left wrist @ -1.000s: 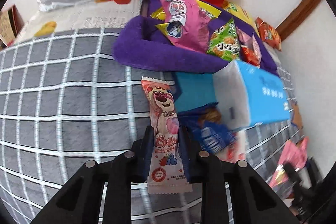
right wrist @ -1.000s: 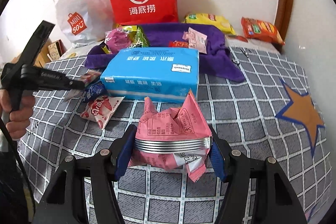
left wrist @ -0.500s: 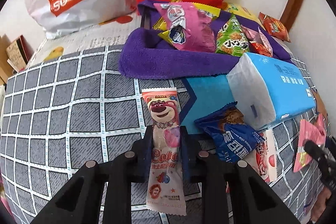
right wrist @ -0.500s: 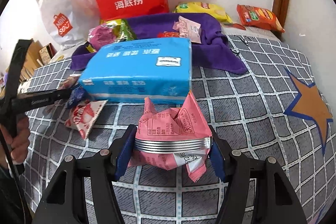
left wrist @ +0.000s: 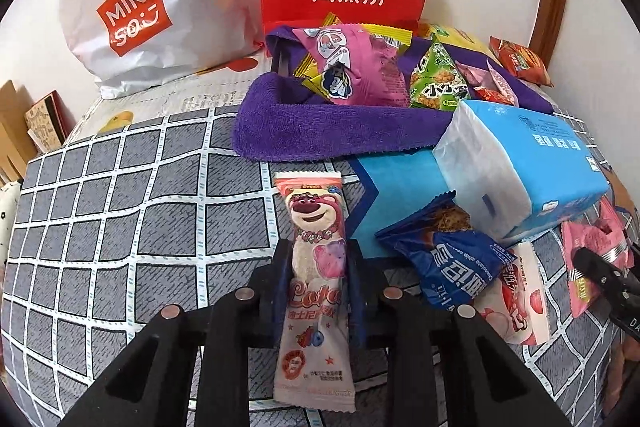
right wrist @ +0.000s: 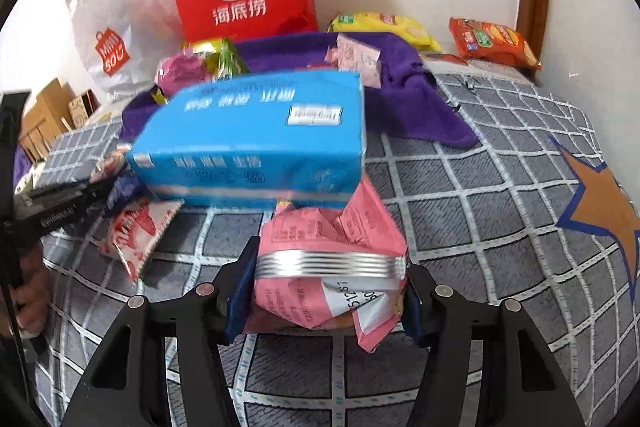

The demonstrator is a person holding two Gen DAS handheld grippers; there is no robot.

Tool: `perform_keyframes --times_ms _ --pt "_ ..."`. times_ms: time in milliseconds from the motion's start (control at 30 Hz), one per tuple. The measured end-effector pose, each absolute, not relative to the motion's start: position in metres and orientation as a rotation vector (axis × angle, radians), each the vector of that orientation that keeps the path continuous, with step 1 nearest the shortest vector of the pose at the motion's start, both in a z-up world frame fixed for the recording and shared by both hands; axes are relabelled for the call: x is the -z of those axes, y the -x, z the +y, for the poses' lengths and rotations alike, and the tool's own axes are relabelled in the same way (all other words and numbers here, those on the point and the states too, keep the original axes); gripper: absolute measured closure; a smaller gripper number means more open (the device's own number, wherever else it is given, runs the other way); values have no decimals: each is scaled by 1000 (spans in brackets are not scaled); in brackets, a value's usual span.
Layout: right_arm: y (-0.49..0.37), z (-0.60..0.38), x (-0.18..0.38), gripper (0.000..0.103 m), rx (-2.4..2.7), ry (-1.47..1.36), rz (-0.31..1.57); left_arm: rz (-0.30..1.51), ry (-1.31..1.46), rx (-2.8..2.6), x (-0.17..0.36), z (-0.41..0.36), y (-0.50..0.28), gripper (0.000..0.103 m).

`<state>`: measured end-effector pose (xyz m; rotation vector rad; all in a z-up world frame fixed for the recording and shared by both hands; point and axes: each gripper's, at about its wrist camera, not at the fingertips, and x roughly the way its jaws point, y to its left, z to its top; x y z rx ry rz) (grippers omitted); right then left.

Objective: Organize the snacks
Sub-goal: 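Carry the pink packet with the right tool while the left tool carries the candy stick over the purple cloth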

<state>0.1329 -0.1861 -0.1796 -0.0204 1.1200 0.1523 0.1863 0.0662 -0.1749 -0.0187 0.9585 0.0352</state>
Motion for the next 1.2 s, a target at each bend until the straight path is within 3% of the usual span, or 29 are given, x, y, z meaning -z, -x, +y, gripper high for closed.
perform_keyframes --times_ms 500,833,1200 --pt "-132 -183 182 44 -129 63 1124 957 39 -35 176 70 -185 74" --pt "-128 -189 174 51 -123 28 1098 977 108 -10 172 81 -185 85" --pt "-129 -181 106 51 -180 0 1015 1016 191 77 123 79 -169 85"
